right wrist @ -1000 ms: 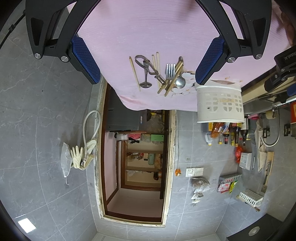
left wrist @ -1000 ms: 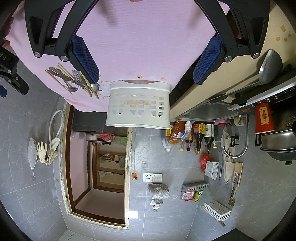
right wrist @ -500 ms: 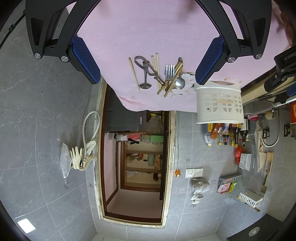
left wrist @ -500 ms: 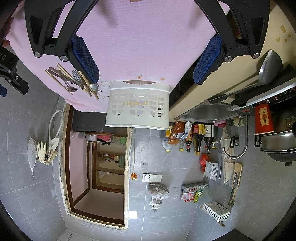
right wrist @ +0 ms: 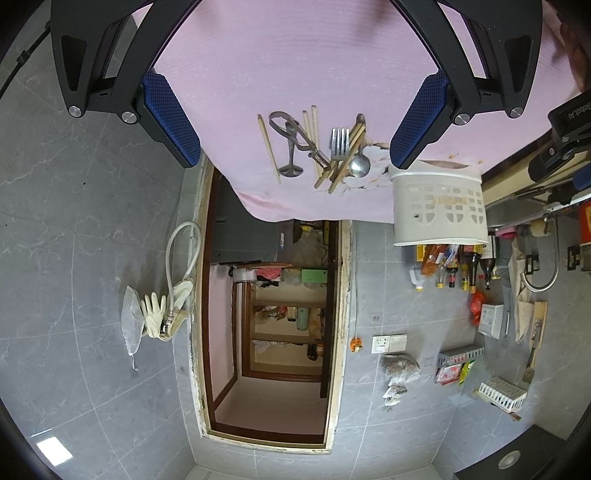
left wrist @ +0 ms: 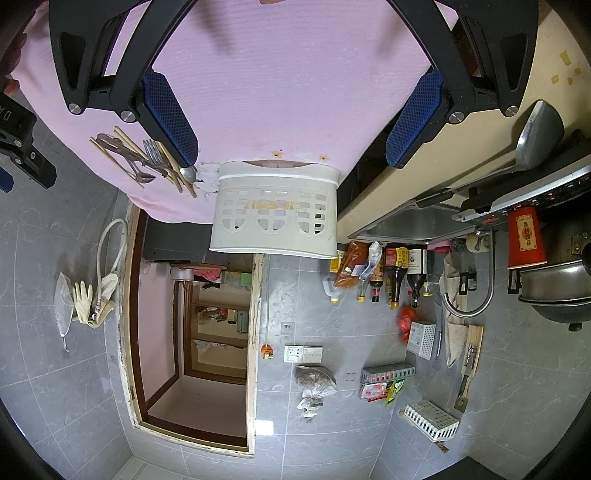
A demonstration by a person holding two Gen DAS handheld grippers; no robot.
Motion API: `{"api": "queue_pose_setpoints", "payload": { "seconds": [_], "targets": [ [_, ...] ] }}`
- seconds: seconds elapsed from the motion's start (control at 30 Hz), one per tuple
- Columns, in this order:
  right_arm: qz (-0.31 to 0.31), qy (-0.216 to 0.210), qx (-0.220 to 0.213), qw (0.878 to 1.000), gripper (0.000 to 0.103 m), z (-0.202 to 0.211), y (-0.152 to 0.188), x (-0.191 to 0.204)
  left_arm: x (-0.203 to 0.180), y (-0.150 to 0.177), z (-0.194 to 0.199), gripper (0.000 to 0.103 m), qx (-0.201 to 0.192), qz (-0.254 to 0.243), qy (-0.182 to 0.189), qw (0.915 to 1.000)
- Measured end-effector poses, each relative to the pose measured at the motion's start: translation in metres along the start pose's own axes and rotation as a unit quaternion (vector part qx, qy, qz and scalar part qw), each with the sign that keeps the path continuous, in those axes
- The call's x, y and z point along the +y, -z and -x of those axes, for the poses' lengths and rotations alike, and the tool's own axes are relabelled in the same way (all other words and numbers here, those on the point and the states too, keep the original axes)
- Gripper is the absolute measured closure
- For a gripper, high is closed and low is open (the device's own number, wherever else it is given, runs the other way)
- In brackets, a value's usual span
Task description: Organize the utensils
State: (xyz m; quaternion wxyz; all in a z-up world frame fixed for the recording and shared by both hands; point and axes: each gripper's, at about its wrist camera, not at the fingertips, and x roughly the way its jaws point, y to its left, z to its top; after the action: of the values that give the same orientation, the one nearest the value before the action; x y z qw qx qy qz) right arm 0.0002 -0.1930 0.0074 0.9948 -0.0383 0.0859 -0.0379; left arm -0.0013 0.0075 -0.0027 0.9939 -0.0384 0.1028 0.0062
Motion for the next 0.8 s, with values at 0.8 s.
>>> {"api": "queue_pose_setpoints", "payload": {
  "seconds": [0.8],
  "targets": [
    [0.006,-0.021,-0.005,1.0,0.0,-0.003,-0.006,-0.011,0.001,-0.006,-0.007,0.003,0.013,-0.007,-0.001,0.9999]
  ]
}}
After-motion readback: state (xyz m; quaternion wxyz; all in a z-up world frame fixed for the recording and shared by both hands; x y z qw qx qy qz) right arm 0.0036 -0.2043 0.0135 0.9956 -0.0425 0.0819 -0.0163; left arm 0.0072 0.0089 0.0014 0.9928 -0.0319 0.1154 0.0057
